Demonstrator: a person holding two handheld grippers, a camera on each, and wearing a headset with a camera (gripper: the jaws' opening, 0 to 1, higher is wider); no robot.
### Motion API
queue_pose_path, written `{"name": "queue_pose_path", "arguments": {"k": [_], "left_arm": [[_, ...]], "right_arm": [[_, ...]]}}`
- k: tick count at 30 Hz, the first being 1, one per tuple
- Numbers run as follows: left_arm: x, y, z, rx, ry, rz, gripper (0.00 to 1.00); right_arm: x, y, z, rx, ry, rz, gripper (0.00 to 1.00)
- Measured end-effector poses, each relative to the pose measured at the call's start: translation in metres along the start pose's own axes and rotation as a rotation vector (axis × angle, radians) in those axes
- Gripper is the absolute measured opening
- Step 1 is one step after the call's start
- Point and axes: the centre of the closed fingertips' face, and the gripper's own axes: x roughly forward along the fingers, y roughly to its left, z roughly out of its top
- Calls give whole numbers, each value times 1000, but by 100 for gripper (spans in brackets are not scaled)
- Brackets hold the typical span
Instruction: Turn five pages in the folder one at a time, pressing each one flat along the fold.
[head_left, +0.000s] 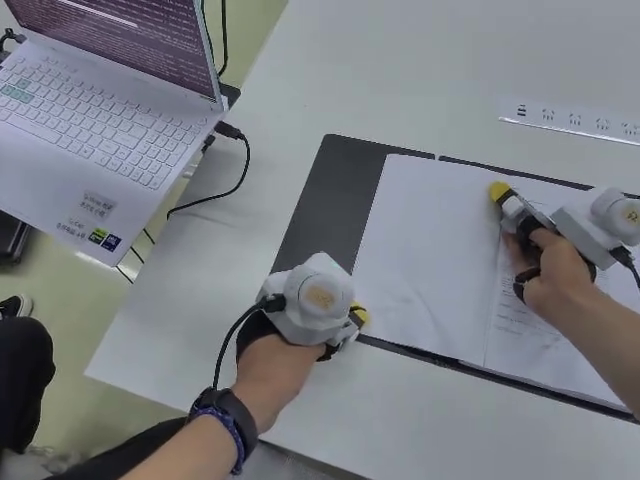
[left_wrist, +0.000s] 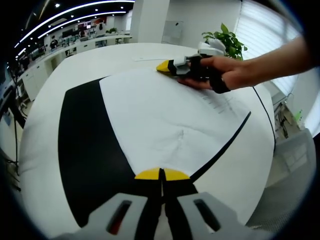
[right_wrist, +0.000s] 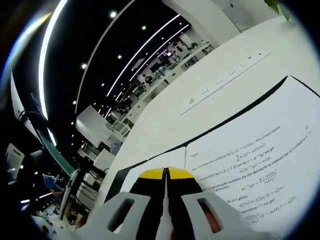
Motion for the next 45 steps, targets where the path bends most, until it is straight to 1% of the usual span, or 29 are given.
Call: {"name": "queue_pose_path", "arguments": {"k": [2, 5, 10, 17, 22, 27, 34, 38, 41, 43, 45], "left_arm": [[0, 0, 0, -2, 0, 0, 0], [0, 0, 0, -3, -1, 2, 0], [1, 0, 0, -8, -6, -1, 0], [1, 1, 0, -8, -3, -2, 0], [1, 0, 0, -6, 0, -3, 0], [0, 0, 0, -8, 0, -4, 0], [1, 0, -1, -1, 2, -5, 0], [0, 0, -1, 2, 3, -4, 0], [0, -1, -1, 3, 3, -4, 0], [0, -1, -1, -1, 5, -3, 0], [0, 0, -1, -8, 7, 0, 0]], "right_arm": [[-5, 3, -5, -19, 9, 12, 0], [-12, 3, -9, -21, 12, 20, 0], [-22, 2, -16, -42, 15, 12, 0], [-36, -5, -24, -14, 7, 8, 0], [-51, -1, -37, -18, 16, 33, 0], [-59, 1, -43, -18, 23, 38, 0], [-72, 3, -51, 0, 23, 47, 0], [-79, 3, -56, -4, 36, 48, 0], [-86, 6, -63, 31, 54, 57, 0], [-91, 8, -68, 23, 58, 62, 0], [-88, 4, -67, 44, 55, 62, 0]]}}
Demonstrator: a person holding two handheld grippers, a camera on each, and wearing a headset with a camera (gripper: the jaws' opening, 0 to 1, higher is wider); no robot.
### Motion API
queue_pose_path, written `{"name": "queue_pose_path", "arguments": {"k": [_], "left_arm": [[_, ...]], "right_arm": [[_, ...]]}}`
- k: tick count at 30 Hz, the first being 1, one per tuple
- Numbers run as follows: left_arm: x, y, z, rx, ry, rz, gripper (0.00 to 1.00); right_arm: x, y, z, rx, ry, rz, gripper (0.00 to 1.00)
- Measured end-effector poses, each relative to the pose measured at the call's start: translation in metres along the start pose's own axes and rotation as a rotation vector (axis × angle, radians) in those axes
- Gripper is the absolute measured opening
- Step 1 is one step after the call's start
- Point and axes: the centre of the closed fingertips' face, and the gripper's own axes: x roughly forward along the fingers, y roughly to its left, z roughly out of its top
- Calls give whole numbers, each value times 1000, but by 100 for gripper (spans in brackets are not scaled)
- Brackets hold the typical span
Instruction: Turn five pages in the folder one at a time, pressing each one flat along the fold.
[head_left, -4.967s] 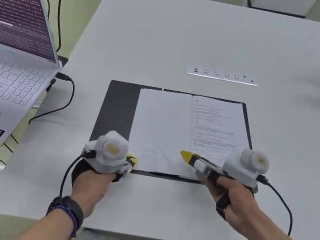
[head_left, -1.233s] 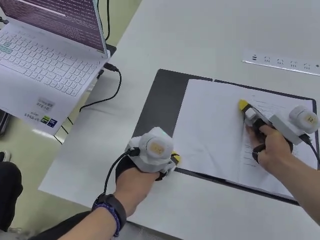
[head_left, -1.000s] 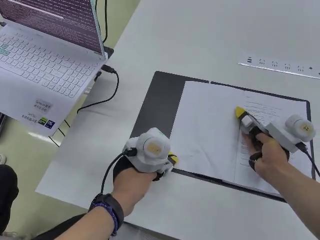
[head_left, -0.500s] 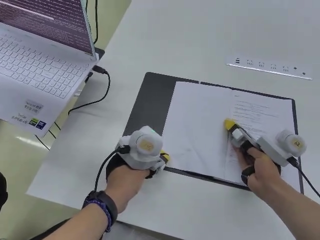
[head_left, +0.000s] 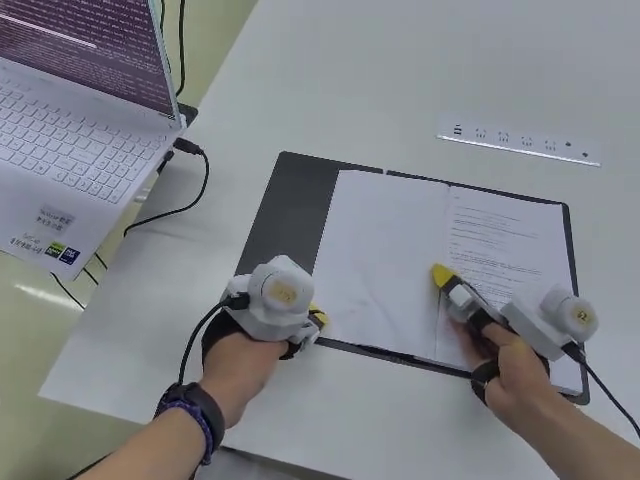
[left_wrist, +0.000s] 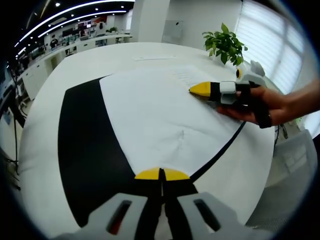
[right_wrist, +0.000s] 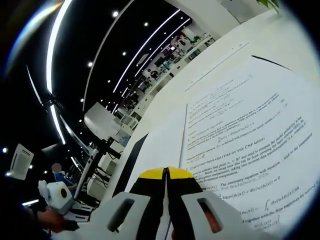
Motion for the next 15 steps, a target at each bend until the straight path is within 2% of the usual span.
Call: {"name": "queue_pose_path", "arguments": {"k": [15], "left_arm": [[-1, -1, -1, 9, 1, 4, 0]], "right_arm": [[-15, -3, -19, -15, 45, 3, 0]]}}
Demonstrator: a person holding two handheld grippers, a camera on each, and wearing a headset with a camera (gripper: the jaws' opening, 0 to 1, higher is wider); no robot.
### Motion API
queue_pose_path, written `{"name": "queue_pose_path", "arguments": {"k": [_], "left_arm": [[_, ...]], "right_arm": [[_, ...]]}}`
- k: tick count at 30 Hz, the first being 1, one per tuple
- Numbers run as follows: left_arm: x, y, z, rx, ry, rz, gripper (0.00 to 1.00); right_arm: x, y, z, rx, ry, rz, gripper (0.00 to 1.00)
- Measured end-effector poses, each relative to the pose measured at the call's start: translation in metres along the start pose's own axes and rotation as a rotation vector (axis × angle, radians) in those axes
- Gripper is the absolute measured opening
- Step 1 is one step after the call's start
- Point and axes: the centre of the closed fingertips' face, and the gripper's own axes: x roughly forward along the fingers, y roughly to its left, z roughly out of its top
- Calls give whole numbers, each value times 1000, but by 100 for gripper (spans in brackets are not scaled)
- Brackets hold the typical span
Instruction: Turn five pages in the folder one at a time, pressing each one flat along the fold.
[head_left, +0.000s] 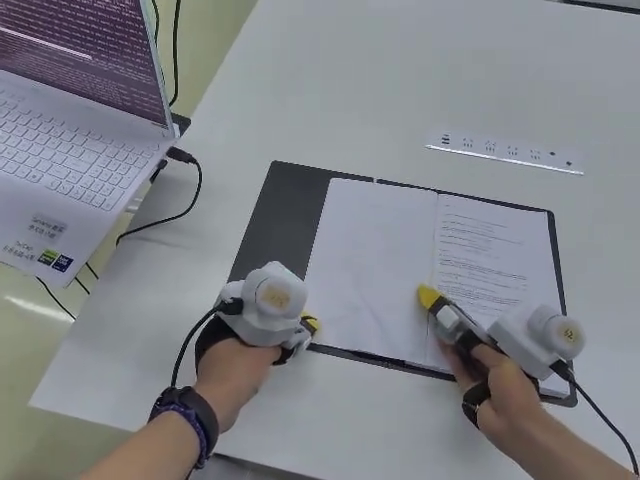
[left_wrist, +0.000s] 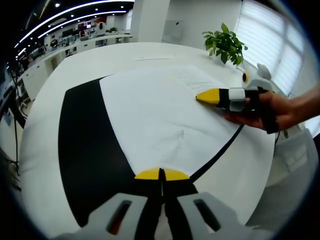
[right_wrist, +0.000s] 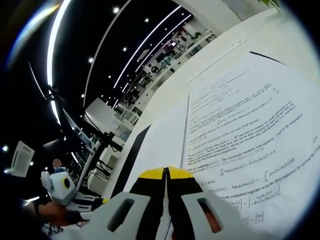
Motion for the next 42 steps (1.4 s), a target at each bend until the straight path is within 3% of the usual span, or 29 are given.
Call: {"name": "queue_pose_path", "arguments": {"k": [18, 42], "left_arm": [[-1, 0, 0, 0, 2, 4, 0], [-1, 0, 0, -10, -2, 2, 0]], "right_arm": [[-26, 10, -28, -33, 70, 26, 0], [-53, 17, -55, -50, 118, 27, 0]]}}
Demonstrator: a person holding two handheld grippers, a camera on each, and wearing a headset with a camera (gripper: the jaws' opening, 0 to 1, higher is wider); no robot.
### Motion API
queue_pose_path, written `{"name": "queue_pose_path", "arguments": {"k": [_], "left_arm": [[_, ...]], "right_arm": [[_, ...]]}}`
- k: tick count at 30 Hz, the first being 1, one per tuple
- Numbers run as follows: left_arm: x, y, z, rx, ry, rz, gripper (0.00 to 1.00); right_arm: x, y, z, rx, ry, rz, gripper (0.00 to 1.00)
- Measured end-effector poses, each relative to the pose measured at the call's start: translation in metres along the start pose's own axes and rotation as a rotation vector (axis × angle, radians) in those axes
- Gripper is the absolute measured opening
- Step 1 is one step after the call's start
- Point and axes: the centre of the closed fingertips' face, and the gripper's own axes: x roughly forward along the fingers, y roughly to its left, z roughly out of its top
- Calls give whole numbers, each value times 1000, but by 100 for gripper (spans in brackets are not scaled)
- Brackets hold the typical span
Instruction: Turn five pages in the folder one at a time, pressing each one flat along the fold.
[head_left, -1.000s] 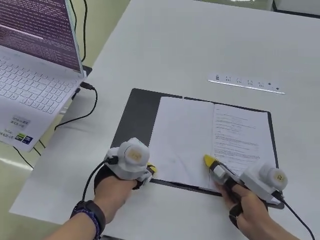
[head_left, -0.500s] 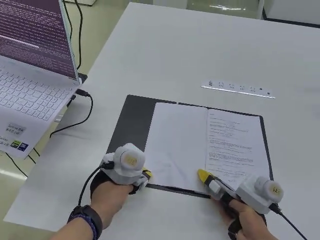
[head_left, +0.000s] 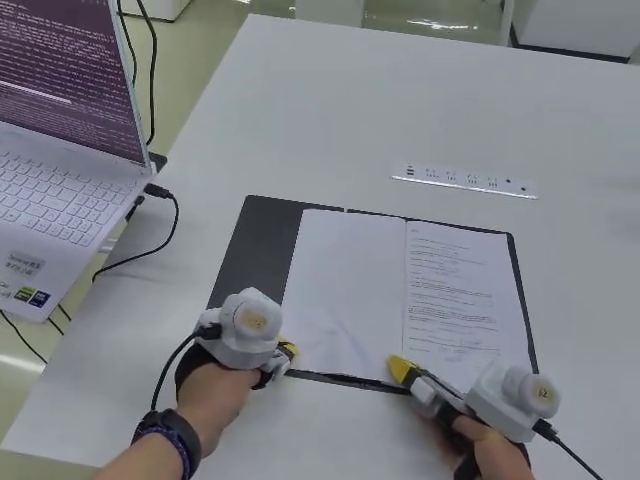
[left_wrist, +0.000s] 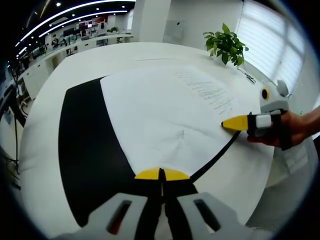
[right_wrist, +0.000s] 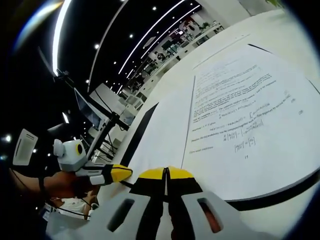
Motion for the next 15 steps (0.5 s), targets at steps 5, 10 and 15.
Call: {"name": "queue_pose_path", "arguments": {"k": [5, 10, 15], "left_arm": [[0, 0, 0, 4, 2, -2, 0], [0, 0, 0, 9, 6, -5, 0], [1, 1, 0, -50, -2, -8, 0]], "right_arm": [[-1, 0, 0, 6, -5, -11, 0], [0, -1, 1, 15, -4, -17, 0], [-1, -1, 1, 42, -2, -24, 0]]}}
